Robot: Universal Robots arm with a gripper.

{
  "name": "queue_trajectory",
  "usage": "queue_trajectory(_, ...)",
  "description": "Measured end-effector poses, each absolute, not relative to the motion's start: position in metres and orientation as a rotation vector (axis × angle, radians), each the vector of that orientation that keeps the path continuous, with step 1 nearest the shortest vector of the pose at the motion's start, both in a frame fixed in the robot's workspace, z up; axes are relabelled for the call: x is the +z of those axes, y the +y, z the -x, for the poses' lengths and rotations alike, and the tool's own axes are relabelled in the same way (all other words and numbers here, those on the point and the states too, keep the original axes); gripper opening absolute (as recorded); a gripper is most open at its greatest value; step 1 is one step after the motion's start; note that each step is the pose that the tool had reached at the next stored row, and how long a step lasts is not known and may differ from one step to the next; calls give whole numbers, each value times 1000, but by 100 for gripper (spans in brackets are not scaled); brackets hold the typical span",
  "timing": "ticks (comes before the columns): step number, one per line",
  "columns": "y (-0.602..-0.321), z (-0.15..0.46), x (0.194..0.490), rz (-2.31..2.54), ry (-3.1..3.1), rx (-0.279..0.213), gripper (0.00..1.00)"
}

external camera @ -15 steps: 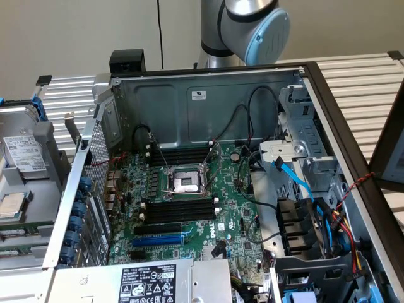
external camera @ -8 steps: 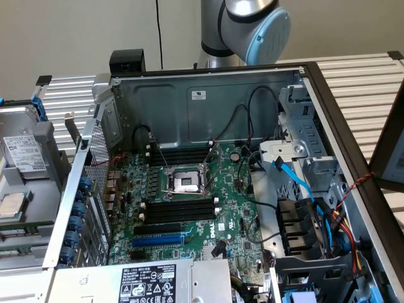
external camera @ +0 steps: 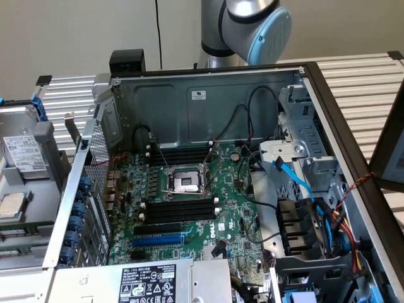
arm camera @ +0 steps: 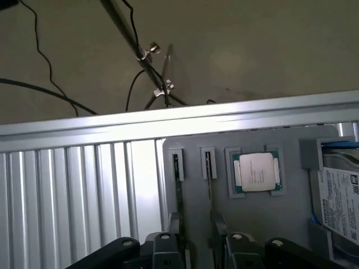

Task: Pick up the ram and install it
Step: 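Pick up the ram and move it above insertion slot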

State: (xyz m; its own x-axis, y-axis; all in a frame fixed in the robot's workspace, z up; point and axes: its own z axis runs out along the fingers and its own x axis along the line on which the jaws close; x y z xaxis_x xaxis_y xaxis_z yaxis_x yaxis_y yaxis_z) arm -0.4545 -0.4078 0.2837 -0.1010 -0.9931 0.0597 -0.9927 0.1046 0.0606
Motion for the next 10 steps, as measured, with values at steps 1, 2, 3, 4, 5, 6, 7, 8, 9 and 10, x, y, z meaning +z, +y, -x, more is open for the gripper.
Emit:
queue_trajectory(1, -408, 453, 282, -2049, -2267, -7, 36)
queue_trajectory(2, -408, 452, 280, -2053, -2263, -6, 36)
queue_trajectory(3, -408, 450, 278, -2059, -2257, -4, 36)
queue_trajectory(4, -408, 450, 277, -2065, -2249, -1, 36)
queue_trajectory(5, -408, 449, 276, -2072, -2242, 2, 36)
queue_trajectory(6, -408, 448, 275, -2080, -2236, 5, 36)
queue_trajectory(7, -408, 448, 275, -2089, -2230, 9, 36)
queue_trajectory(8, -408, 448, 274, -2098, -2226, 14, 36)
queue_trajectory(9, -408, 448, 273, -2107, -2223, 20, 36)
queue_trajectory(10, -408, 447, 273, -2115, -2220, 26, 36)
